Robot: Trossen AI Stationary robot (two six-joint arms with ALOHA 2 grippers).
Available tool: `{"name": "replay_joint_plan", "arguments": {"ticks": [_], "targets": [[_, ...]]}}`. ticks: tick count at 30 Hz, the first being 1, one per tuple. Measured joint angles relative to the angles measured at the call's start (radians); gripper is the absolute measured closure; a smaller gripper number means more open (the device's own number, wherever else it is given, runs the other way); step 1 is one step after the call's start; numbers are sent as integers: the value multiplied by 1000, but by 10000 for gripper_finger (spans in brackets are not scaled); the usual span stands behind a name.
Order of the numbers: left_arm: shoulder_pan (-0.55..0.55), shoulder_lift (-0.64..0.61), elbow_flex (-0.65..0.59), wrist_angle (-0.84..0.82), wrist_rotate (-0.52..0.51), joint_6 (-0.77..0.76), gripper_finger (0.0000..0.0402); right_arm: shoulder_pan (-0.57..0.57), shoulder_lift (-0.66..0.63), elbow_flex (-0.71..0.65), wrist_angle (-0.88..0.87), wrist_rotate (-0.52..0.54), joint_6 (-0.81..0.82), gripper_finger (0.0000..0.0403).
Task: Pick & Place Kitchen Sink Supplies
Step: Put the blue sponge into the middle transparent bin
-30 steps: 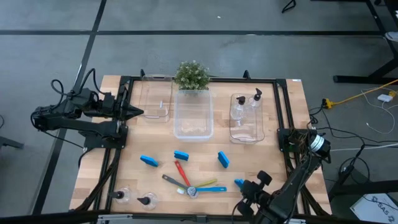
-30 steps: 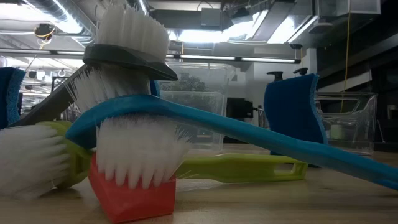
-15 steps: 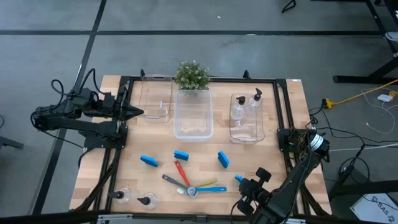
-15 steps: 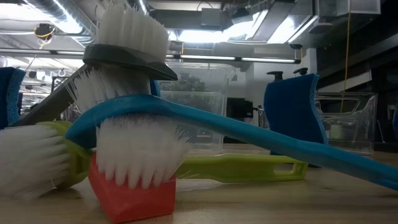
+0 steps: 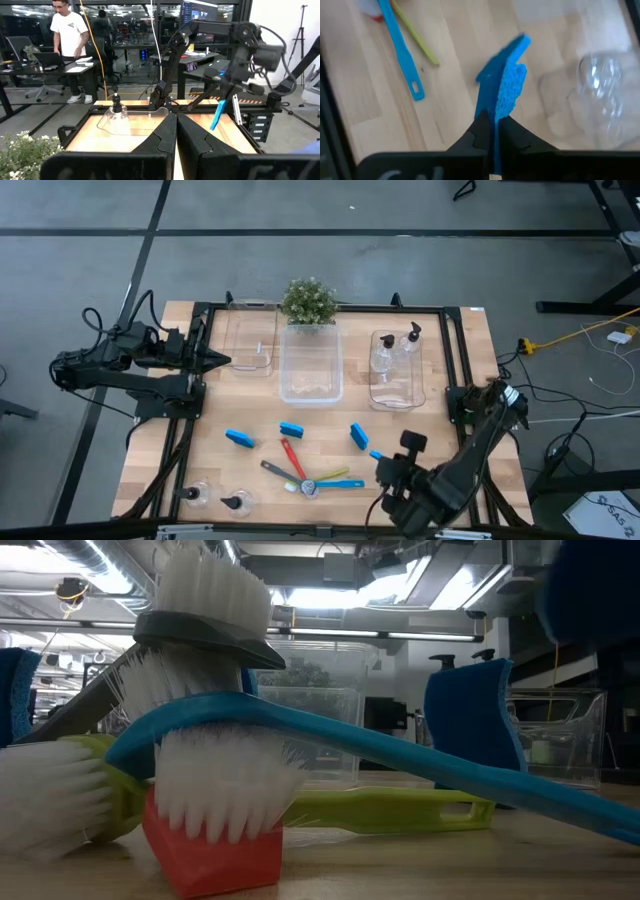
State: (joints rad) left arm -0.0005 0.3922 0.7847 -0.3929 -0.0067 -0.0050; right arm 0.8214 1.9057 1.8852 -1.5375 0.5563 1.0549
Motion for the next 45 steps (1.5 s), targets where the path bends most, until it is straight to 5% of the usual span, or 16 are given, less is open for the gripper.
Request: {"name": "replay_joint_plan", "arguments": {"ticks": [20, 26, 45], "targets": [[0, 0, 0, 0, 0, 0, 395, -352, -51, 258, 68, -13, -744, 392], [0, 0, 0, 0, 0, 0, 395, -472, -51, 275, 146, -99, -991, 392], [0, 0, 0, 0, 0, 0, 396, -850, -42, 210, 475, -427, -1428, 392]]}}
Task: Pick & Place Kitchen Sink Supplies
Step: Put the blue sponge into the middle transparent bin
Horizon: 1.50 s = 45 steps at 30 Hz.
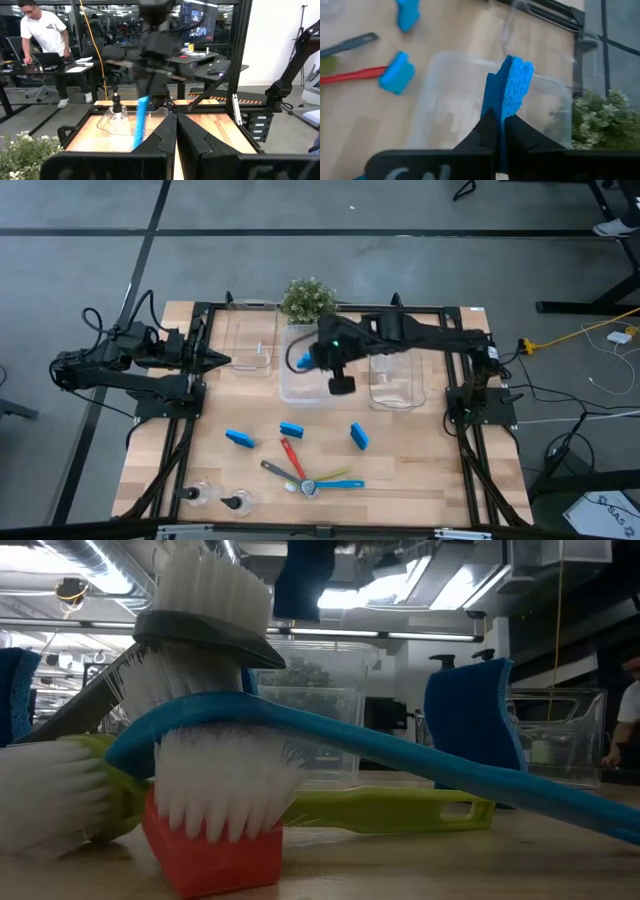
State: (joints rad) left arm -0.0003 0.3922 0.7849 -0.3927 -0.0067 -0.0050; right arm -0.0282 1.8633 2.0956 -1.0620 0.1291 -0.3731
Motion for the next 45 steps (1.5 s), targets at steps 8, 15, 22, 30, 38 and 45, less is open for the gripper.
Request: {"name": "replay_joint_plan", "arguments": {"ticks": [8, 15, 22, 30, 38, 45], "targets": [[0, 0, 0, 0, 0, 0, 395, -92, 2, -196, 138, -34, -51, 392], [0, 0, 0, 0, 0, 0, 395, -126, 1, -333, 280, -35, -81, 392], [0, 0, 0, 0, 0, 0, 396, -167, 3, -397, 376, -35, -106, 392], [0, 0, 0, 0, 0, 0, 395, -221, 3, -460, 445, -36, -126, 392], [0, 0, 0, 0, 0, 0, 395, -248, 19, -469, 466, -79, -131, 391], [0, 0, 0, 0, 0, 0, 396, -252, 81, -470, 467, -77, -133, 386]]}}
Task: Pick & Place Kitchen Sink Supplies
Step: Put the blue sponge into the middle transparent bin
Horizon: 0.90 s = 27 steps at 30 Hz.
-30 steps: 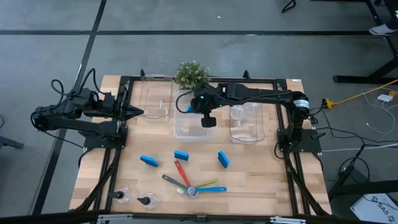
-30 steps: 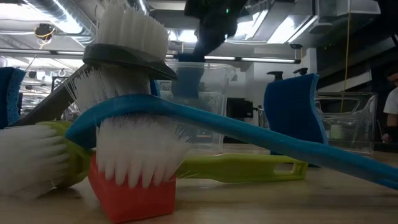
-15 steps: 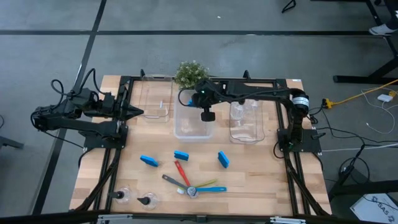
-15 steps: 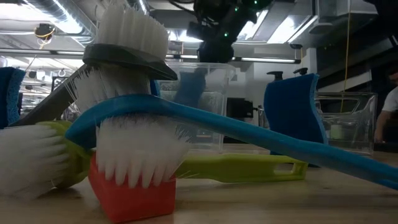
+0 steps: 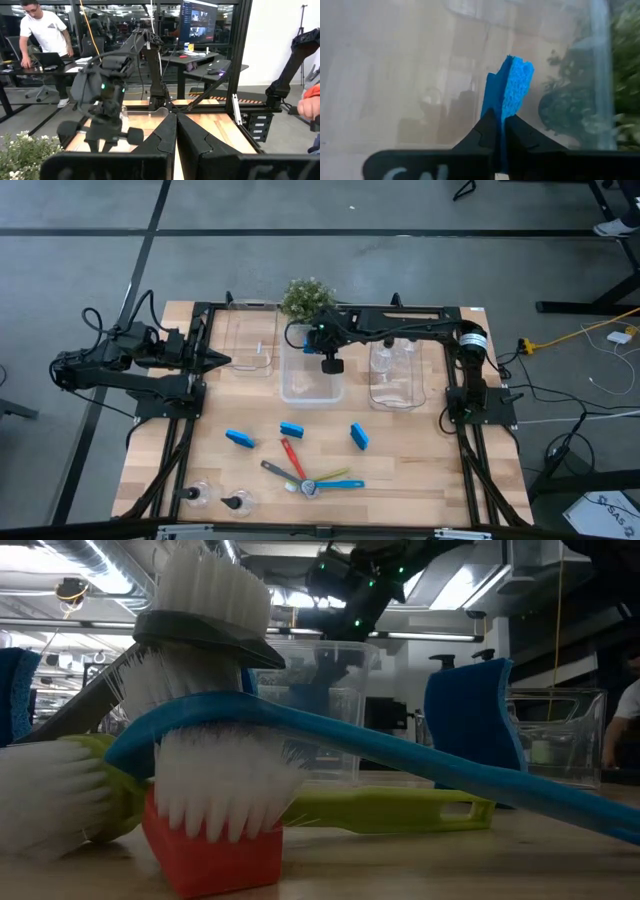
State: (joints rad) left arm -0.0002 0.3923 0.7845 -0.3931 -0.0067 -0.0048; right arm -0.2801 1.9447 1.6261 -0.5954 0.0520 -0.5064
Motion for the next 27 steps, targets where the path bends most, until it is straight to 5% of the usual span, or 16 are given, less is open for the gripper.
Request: {"name": "replay_joint_plan", "arguments": {"ticks": [14, 27], "targets": [[0, 0, 0, 0, 0, 0, 395, -6, 10, 0, -2, -4, 4, 387], [0, 0, 0, 0, 0, 0, 396, -6, 10, 0, 0, -3, 4, 340]]}}
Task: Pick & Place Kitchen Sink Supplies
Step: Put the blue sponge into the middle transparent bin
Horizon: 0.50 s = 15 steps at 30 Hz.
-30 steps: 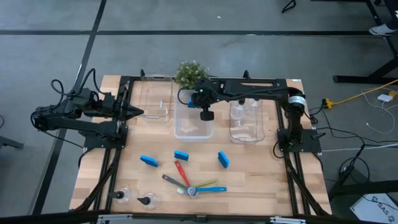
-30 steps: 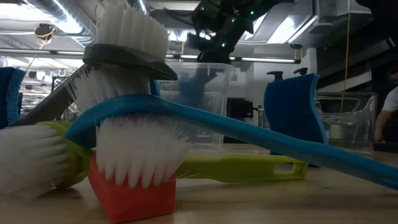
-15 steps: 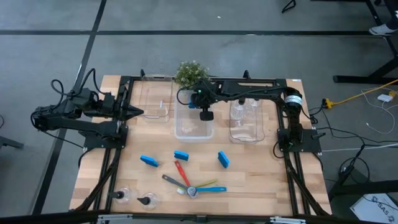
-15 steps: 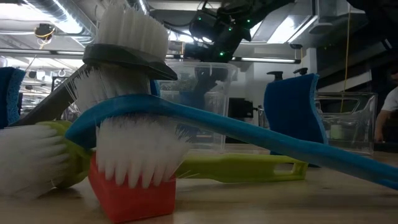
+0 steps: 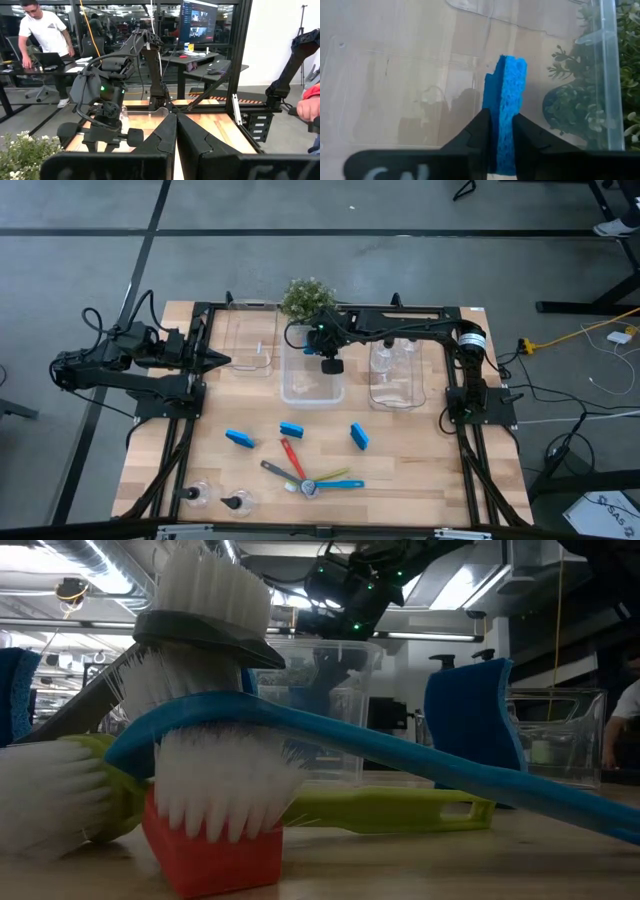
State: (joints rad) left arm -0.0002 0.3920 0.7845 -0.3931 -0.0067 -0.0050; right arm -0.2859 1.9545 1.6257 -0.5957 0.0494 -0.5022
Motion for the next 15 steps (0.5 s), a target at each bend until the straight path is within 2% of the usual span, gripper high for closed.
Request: {"name": "replay_joint_plan", "arguments": {"ticks": [15], "targets": [[0, 0, 0, 0, 0, 0, 395, 0, 0, 0, 1, 1, -4, 329]]}}
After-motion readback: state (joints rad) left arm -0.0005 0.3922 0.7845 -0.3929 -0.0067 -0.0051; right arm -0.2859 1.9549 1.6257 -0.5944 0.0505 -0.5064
